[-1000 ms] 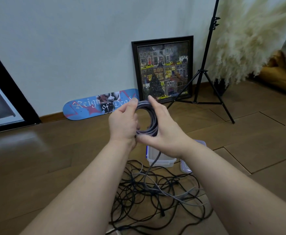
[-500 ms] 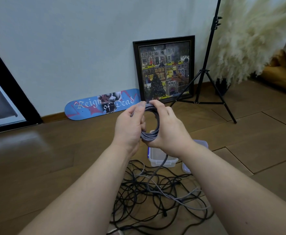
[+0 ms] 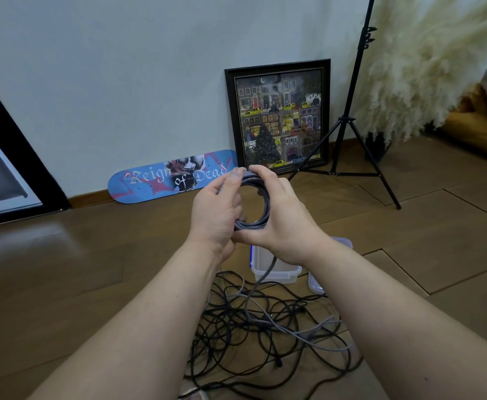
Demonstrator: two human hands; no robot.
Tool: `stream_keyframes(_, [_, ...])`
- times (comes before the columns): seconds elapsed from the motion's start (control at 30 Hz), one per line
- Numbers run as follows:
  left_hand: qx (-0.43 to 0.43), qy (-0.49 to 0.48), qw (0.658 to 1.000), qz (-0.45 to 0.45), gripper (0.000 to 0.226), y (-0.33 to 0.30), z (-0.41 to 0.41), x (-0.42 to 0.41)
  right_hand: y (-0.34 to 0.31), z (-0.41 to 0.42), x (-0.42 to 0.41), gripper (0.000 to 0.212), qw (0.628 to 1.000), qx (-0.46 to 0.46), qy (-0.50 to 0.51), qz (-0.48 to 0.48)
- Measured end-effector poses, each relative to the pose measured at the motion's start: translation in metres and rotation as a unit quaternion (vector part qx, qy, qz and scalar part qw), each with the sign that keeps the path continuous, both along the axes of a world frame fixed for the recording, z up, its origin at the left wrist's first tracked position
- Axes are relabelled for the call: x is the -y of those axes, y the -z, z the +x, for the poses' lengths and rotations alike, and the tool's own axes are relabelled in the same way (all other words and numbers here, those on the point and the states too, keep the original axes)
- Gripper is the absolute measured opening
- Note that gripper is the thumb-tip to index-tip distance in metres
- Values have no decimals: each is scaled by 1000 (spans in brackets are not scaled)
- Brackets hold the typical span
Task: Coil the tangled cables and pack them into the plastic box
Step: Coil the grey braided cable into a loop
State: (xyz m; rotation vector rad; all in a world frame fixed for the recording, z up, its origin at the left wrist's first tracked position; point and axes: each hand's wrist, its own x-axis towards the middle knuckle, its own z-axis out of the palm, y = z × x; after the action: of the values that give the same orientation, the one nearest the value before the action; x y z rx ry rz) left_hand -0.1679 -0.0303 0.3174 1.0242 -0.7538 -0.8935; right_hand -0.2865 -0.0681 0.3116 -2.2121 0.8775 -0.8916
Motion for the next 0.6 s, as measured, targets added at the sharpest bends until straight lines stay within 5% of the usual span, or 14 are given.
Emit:
stream_keyframes(0.43, [11,-66,998,6,17,-9,5,1,4,0,11,116,998,-1,-56,36])
stream_keyframes(0.5, [-33,-111,993,-9,22,-14,18,2,3,-7,12,98,997,-27,-47,59])
stream_keyframes(0.6, [-92,-197,976,-10,25,-15,39,0,4,-20,17,42,994,7,-14,110])
